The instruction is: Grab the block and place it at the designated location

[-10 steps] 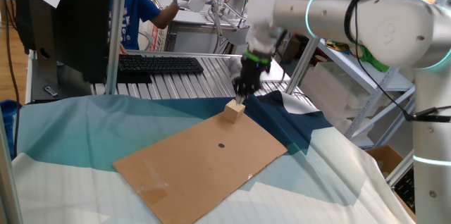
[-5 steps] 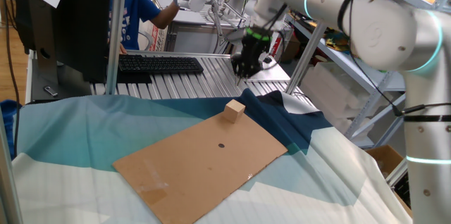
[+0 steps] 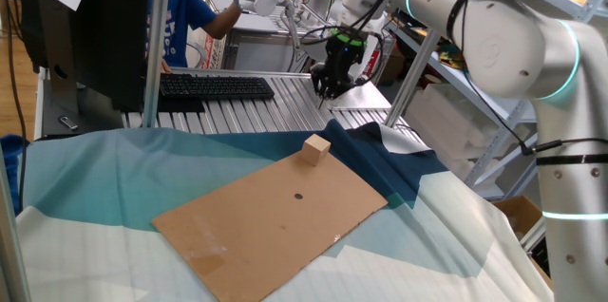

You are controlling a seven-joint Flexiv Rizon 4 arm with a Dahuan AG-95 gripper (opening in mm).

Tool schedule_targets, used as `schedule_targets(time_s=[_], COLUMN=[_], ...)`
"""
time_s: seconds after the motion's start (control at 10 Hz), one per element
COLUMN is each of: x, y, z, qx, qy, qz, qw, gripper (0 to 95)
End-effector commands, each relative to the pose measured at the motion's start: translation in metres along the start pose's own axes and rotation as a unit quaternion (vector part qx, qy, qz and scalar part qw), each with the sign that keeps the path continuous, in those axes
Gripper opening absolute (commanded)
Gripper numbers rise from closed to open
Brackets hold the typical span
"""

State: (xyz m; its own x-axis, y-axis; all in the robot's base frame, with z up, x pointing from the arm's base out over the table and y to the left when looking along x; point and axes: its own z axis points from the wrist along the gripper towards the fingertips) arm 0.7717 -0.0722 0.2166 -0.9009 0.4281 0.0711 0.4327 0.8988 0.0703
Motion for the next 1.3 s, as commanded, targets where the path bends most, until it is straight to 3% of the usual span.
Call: schedule_targets(time_s=[0.1, 0.8, 1.3], x=[0.0016, 0.0015, 0.0009], y=[-0.0004, -0.0014, -0.0022], z=[0.001, 0.0023, 0.0027], qx=[0.0, -0.001, -0.002], qy=[-0.001, 0.0, -0.008], qz=[0.001, -0.001, 0.001], qw=[1.0, 1.0, 1.0], gripper=[0.0, 0.0, 0.0])
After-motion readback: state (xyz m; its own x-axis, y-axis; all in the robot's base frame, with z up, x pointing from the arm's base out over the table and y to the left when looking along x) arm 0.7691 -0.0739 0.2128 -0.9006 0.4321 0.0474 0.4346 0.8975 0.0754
